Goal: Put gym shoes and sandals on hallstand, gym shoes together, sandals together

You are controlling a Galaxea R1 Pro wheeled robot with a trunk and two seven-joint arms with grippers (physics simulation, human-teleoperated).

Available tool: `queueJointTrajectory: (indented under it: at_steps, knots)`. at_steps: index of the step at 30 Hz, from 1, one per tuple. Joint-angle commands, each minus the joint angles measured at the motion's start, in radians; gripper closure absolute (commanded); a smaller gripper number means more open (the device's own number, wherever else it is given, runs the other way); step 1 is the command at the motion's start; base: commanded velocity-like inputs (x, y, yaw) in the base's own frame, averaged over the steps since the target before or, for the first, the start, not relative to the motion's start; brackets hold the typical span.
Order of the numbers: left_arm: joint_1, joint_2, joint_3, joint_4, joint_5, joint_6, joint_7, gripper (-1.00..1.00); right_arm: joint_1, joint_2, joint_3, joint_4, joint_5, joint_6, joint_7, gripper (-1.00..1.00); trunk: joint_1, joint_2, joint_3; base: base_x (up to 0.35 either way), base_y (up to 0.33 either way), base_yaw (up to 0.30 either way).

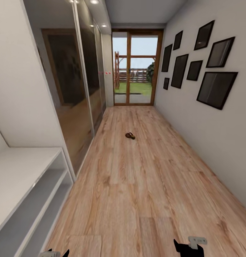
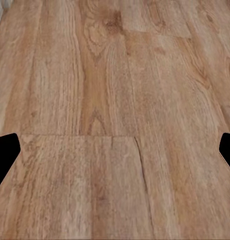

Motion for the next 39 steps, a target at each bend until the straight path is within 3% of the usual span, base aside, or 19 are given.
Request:
queueJointTrajectory:
  at_steps: [1, 39]
  knots:
    - [-0.001, -0.001, 0.008, 0.001, -0.001, 0.000, -0.010, -1.00, -0.001, 0.000, 0.000, 0.001, -0.011, -0.002, 0.009, -1.00, 0.000, 0.000, -0.001, 0.307, -0.143, 0.000]
    - [-0.001, -0.001, 0.009, 0.001, -0.001, 0.000, -0.010, -1.00, 0.000, -0.004, 0.000, 0.001, -0.011, -0.004, 0.010, -1.00, 0.000, 0.000, -0.001, 0.307, -0.144, 0.000]
